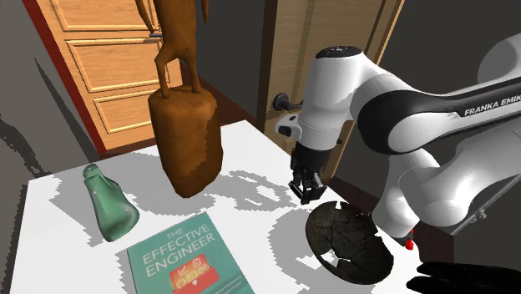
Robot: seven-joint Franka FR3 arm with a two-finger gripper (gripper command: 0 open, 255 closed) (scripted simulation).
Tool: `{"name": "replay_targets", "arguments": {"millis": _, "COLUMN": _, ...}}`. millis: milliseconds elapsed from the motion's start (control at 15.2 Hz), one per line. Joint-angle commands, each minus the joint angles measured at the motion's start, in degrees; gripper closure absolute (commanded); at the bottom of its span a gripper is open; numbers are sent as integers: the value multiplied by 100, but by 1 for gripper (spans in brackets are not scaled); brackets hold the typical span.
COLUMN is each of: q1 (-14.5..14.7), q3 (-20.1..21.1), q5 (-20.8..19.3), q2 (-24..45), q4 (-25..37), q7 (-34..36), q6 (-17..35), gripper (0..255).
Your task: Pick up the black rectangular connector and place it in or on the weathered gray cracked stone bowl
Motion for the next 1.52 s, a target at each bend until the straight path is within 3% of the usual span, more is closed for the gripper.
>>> {"name": "replay_targets", "arguments": {"millis": 0, "q1": -4, "q3": -15, "q5": -16, "q2": -27, "q4": 140, "q7": 14, "q6": -168, "gripper": 255}}
{"name": "replay_targets", "arguments": {"millis": 1188, "q1": -73, "q3": -183, "q5": -173, "q2": -25, "q4": 1501, "q7": 59, "q6": -1527, "gripper": 255}}
{"name": "replay_targets", "arguments": {"millis": 1452, "q1": 175, "q3": 184, "q5": 157, "q2": -481, "q4": 1310, "q7": 521, "q6": -1744, "gripper": 255}}
